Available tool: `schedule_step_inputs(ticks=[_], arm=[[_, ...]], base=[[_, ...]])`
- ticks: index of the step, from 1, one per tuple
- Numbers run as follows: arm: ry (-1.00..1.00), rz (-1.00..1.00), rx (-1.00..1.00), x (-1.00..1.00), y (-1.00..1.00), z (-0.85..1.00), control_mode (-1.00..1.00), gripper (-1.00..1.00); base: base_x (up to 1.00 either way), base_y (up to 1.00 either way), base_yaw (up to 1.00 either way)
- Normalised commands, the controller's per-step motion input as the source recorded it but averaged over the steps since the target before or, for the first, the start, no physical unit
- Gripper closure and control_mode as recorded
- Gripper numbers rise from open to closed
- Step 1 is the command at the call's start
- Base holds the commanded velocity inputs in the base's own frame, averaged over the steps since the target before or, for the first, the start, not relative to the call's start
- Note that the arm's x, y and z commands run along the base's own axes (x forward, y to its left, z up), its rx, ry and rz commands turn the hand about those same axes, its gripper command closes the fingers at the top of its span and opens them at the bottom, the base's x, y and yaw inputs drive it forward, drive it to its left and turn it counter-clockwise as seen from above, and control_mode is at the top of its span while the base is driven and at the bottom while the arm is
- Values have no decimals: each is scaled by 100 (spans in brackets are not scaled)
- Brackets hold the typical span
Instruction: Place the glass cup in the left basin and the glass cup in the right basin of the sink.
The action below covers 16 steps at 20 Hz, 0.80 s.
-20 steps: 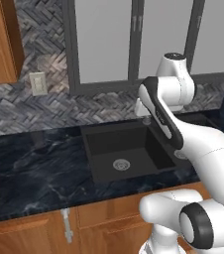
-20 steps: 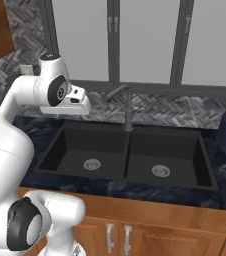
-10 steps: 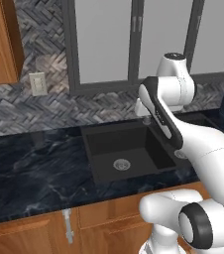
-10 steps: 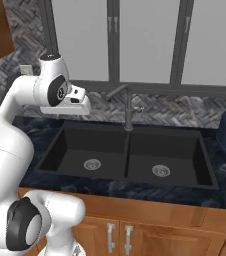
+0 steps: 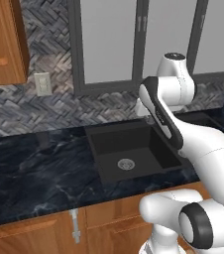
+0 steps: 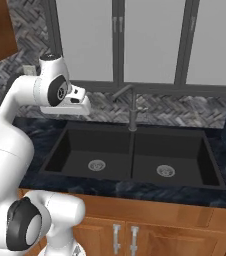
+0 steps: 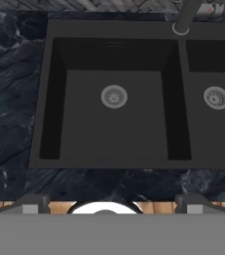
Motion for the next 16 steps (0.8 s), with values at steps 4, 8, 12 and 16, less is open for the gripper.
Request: schedule_step_inputs(ticks=[4, 8, 12, 16], arm=[[0, 0, 0, 0, 0, 0, 100, -100], [0, 0, 0, 0, 0, 0, 100, -100], [0, 0, 0, 0, 0, 0, 100, -100], [0, -3, 0, 36, 34, -2, -100, -100]], base=[[3, 21, 0], [2, 16, 0], [5, 15, 0], [0, 0, 0]])
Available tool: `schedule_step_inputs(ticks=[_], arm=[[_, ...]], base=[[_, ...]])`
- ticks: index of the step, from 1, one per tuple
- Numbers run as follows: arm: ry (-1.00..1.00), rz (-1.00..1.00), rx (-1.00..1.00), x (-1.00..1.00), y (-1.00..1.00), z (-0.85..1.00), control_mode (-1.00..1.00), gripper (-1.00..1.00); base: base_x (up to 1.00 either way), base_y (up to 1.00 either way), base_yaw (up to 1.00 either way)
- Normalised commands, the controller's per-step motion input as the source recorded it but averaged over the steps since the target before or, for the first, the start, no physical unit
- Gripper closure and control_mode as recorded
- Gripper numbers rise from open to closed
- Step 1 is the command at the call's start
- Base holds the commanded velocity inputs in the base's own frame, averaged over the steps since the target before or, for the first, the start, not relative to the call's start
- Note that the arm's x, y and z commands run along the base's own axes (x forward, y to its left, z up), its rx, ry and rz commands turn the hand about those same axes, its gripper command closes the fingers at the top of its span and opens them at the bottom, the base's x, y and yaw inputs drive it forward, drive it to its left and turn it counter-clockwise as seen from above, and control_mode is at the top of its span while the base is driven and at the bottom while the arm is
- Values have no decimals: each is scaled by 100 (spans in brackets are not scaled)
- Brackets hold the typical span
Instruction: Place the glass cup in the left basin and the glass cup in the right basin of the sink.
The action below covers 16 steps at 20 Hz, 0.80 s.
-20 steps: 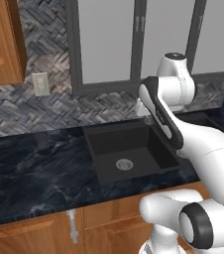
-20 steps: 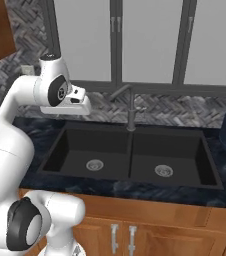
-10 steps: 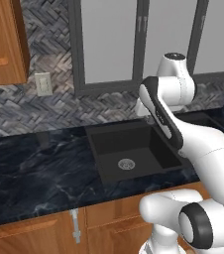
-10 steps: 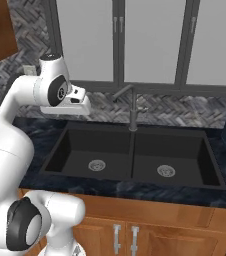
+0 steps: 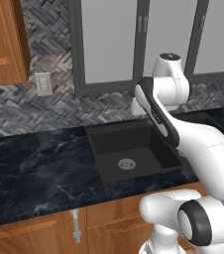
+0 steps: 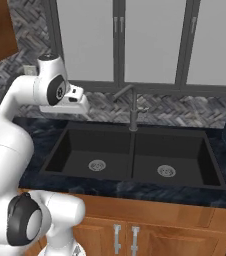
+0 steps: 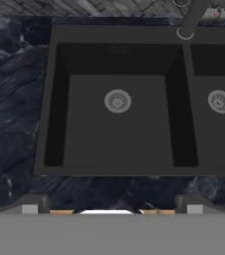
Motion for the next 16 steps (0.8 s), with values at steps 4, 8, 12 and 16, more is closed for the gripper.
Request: schedule_step_inputs(ticks=[4, 8, 12, 16], arm=[[0, -6, 0, 50, 57, -7, -100, -100], [0, -8, 0, 49, 81, -14, -100, -100], [9, -7, -9, 33, 86, -24, -100, -100], [11, -6, -2, 39, 54, -36, -100, -100]], base=[[0, 0, 0], [0, 0, 0], [0, 0, 0], [0, 0, 0]])
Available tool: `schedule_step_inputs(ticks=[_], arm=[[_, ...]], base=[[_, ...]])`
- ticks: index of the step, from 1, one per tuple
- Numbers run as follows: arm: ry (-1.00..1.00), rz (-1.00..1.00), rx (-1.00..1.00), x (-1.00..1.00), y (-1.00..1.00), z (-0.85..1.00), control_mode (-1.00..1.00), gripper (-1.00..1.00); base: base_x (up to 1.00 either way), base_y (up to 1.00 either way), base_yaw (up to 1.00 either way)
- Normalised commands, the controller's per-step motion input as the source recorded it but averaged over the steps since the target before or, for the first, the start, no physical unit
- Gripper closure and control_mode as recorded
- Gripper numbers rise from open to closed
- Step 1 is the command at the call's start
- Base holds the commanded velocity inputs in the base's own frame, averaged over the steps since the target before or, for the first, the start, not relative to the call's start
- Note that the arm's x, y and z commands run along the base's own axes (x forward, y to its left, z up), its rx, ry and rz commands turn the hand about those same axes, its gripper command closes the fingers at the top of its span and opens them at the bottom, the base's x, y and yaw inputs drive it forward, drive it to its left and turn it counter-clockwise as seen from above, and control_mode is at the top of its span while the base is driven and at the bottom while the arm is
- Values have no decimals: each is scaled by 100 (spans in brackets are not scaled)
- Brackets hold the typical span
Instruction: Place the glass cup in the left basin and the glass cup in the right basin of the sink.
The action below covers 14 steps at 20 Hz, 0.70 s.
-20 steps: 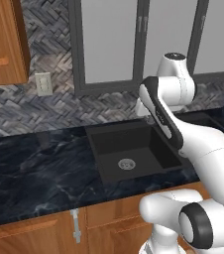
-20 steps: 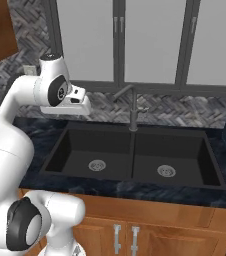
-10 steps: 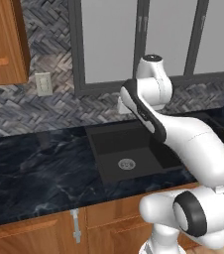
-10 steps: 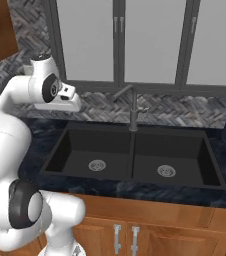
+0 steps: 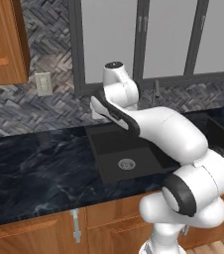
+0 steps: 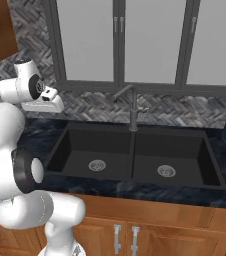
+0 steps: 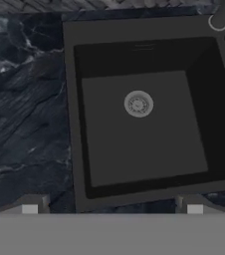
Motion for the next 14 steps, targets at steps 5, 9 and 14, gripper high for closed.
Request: schedule_step_inputs(ticks=[5, 9, 14], arm=[[1, -11, -2, 49, 43, -21, -100, -100], [0, -19, 0, 47, 45, -9, -100, -100], [0, -17, 0, 29, 40, -24, -100, -100]], base=[[0, 0, 0], [0, 0, 0], [0, 0, 0]])
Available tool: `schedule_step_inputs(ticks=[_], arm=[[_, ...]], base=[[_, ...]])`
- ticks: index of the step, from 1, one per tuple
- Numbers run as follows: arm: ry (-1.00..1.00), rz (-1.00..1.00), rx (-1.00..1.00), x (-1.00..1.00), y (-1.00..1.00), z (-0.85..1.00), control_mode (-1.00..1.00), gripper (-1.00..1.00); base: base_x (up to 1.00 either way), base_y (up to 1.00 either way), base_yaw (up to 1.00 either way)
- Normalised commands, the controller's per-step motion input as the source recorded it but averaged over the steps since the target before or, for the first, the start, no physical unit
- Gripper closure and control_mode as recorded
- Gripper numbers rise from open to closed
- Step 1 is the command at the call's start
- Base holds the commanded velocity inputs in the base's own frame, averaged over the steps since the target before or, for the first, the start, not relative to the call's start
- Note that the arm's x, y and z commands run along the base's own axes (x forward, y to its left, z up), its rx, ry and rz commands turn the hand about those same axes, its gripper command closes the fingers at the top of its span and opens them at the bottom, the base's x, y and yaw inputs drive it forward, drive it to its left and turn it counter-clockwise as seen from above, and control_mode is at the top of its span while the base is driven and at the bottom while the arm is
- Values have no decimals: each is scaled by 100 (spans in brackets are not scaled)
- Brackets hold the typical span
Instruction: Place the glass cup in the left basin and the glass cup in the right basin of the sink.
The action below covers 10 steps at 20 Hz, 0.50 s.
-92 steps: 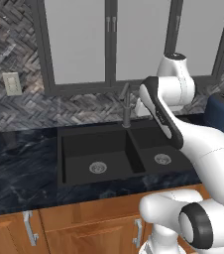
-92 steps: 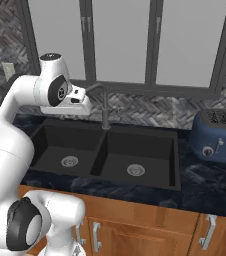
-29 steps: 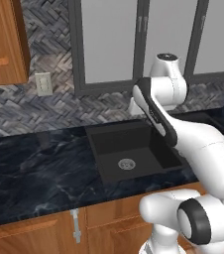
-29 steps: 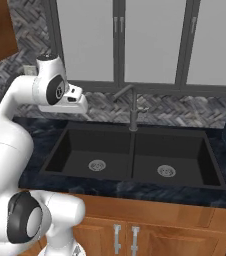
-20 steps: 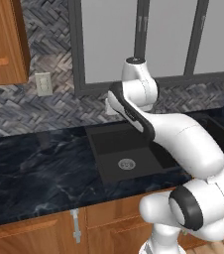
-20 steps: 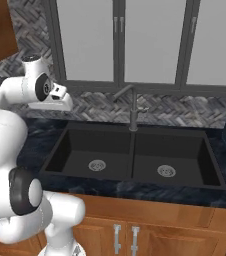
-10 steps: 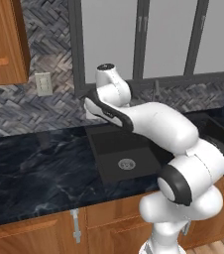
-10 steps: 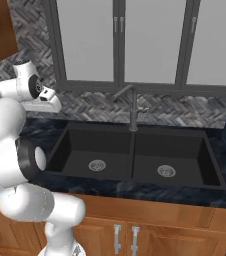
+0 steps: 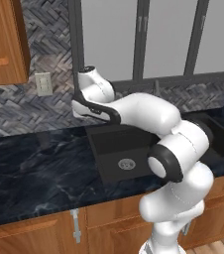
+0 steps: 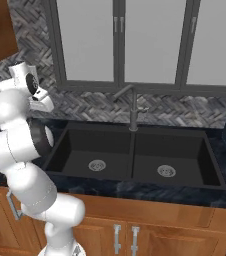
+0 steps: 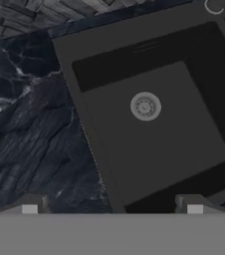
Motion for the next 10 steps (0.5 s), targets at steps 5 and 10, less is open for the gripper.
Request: schedule_step_inputs(ticks=[5, 10], arm=[[6, -6, 1, 27, 40, -16, -100, -100], [9, 0, 13, 32, 19, -23, -100, -100]], base=[[0, 0, 0], [0, 0, 0]])
